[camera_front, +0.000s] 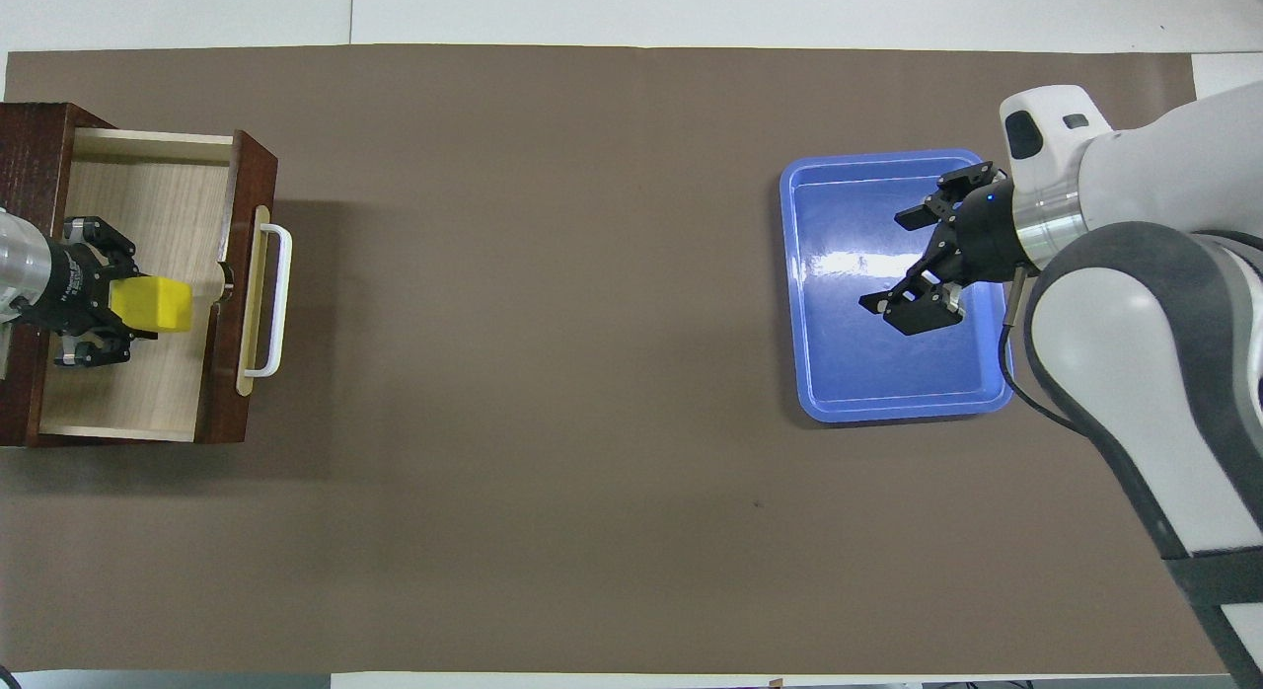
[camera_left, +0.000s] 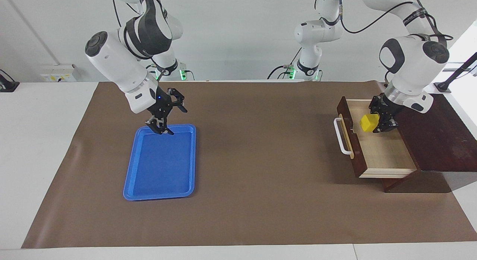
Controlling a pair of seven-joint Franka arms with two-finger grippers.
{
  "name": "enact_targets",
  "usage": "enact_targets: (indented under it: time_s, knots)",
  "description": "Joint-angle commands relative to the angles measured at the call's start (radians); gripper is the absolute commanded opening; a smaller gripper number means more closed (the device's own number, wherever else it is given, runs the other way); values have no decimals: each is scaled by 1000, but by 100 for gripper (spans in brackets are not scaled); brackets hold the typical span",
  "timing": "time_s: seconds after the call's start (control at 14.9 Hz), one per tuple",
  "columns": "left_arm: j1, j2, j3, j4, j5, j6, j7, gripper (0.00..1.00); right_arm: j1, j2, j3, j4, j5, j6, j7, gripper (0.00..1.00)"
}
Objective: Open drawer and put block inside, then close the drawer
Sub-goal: 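Release the block inside the drawer and grip the drawer front with the left gripper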
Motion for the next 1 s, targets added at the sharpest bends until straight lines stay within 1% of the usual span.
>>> enact_targets:
  time_s: [0.0,0.07,0.13,0.2,0.27,0.4,0.54,0.67,0.74,0.8,0.87,0.94]
  knots:
    - [7,-18,-4,-76,18,81,-2,0,-47,-26,8,0,-60,-36,145,100]
    - [18,-21,-5,-100,19,111,-2,0,-56,-31,7,4,-81,-61,197,100]
    - [22,-24,-5,-116,19,122,10,3,-67,-42,7,18,-103,-102,263,100]
    - [22,-26,-5,-117,19,120,15,61,-76,-43,7,35,-133,-142,338,100]
    - [19,-23,-4,-110,19,110,21,100,-79,-43,7,59,-180,-180,398,100]
    - [15,-15,-4,-53,27,55,20,100,-87,-43,7,102,-245,-257,487,100]
    - [9,-12,-7,54,25,-48,9,100,-98,-45,7,129,-313,-299,561,100]
    - [-31,-6,-11,154,13,-152,-41,100,-115,-62,7,130,-360,-326,616,100]
    - [-77,-4,-11,174,10,-174,-101,100,-137,-66,7,130,-370,-346,636,100]
    - [-137,-4,-11,165,12,-165,-161,100,-153,-77,7,130,-373,-368,658,100]
    - [-195,-12,-11,139,12,-153,-195,100,-164,-80,5,132,-379,-389,682,100]
    - [-223,-19,-11,104,12,-124,-207,100,-170,-85,7,133,-394,-421,734,100]
